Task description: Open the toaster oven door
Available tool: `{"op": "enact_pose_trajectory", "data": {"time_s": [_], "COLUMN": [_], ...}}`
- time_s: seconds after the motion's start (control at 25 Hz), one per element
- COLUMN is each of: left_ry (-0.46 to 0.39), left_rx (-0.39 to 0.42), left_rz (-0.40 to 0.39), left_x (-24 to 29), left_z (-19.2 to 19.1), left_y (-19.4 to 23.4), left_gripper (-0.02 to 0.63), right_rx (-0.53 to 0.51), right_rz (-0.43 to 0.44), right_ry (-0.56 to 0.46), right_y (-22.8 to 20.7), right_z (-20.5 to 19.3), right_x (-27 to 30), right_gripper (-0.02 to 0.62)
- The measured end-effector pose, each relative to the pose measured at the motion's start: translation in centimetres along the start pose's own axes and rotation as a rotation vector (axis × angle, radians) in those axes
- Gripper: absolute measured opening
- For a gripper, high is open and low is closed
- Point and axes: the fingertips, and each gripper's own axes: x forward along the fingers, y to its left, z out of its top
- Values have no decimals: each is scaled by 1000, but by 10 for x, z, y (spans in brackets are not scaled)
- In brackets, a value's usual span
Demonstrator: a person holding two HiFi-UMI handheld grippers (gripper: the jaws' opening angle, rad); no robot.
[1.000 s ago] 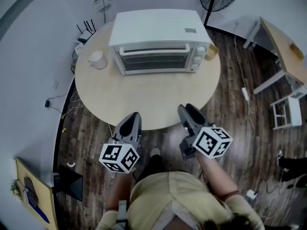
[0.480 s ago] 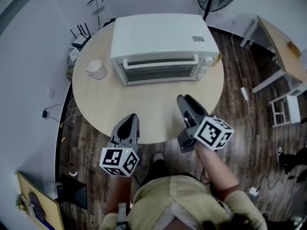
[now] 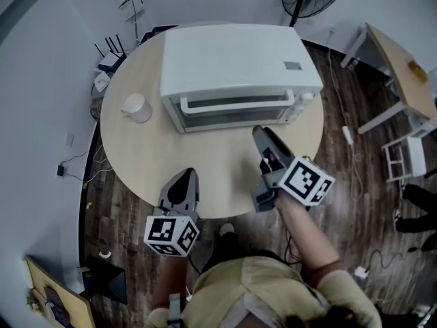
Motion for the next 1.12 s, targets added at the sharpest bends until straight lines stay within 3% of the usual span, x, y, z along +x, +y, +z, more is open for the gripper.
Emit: {"op": "enact_pose_trajectory", "data": {"time_s": [0.36, 0.76, 1.12], "left_ry": [0, 11, 14], "left_rx": [6, -22, -45], "left_rz": [-11, -20, -34], "left_x": [19, 28, 24], "left_z": [7, 1, -7], "left_y": [10, 19, 17], "left_gripper": [2, 2, 2], "right_rx": [166, 294, 338], "right_rz": [23, 11, -14], "right_ry": [-85, -99, -119], "right_y": [7, 5, 0], "right_z": [15, 14, 19], "right_x": [37, 59, 67], "right_gripper": [147, 147, 146]}}
